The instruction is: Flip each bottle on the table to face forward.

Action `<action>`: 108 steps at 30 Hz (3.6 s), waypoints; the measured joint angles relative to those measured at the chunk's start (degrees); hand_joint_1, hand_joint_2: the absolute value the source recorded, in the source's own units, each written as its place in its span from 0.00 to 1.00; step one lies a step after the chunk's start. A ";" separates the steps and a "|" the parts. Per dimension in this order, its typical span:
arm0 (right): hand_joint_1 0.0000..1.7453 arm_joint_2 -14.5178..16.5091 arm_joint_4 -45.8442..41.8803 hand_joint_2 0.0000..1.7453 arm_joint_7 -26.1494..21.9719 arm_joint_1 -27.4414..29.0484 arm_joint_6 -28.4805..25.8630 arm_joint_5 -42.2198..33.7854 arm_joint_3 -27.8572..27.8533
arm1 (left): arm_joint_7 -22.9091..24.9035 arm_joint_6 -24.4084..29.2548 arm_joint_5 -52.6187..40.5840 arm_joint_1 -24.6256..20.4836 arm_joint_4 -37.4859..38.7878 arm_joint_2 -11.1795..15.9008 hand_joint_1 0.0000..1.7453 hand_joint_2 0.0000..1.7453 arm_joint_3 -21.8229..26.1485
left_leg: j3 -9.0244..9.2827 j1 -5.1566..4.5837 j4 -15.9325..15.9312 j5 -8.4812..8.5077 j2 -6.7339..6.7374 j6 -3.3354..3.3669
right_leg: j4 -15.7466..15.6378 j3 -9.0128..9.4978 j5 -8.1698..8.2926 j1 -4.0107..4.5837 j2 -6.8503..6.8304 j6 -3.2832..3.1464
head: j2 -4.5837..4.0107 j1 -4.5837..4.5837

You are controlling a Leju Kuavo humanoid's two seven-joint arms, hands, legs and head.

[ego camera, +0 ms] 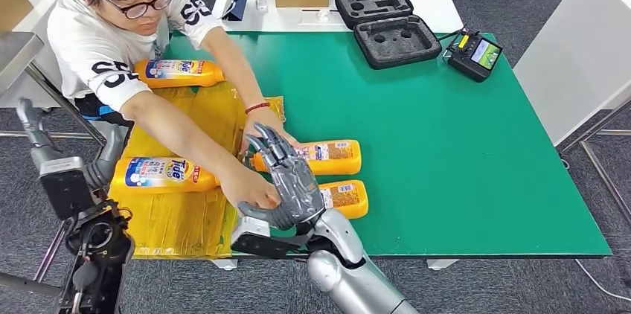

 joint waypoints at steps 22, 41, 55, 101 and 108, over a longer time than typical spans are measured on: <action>0.00 -5.28 4.16 1.00 18.38 -2.58 24.17 8.68 0.13 | 0.02 -2.21 3.54 7.41 -8.44 -0.15 0.00 1.00 1.14 | -0.02 0.00 0.00 0.00 -0.11 0.00 | 0.00 -0.02 0.00 0.00 -0.01 0.00 | 0.00 -0.01; 0.00 -7.85 5.87 1.00 19.88 -2.72 25.61 8.88 0.03 | 0.02 -2.62 3.86 9.51 -8.57 -0.98 0.00 1.00 2.11 | -0.02 0.00 0.00 0.00 -0.11 0.00 | -0.01 -0.04 0.00 0.00 -0.01 0.00 | 0.00 -0.01; 0.80 -9.59 6.86 1.00 21.06 -3.26 27.82 8.86 -0.50 | 0.02 -3.44 4.63 9.62 -8.55 -1.32 0.00 1.00 2.91 | 0.02 0.00 0.01 0.00 -0.11 0.00 | -0.01 0.00 0.00 0.00 0.00 0.00 | 0.00 -0.01; 1.00 -1.36 -5.90 1.00 -19.83 0.63 13.61 -38.01 -9.07 | 8.91 -30.76 26.23 9.22 -0.16 -3.54 0.00 1.00 1.42 | -0.02 -0.01 0.01 -0.03 0.04 -0.01 | -0.01 -0.07 0.01 -0.01 0.09 0.00 | 0.00 0.00; 1.00 -1.36 -5.89 1.00 -19.83 0.64 12.83 -38.09 -9.07 | 10.09 -33.23 26.91 9.57 0.86 -3.52 0.00 1.00 -0.69 | -0.04 -0.01 0.01 -0.03 0.04 -0.01 | -0.01 -0.09 0.01 0.00 0.09 0.00 | 0.00 -0.02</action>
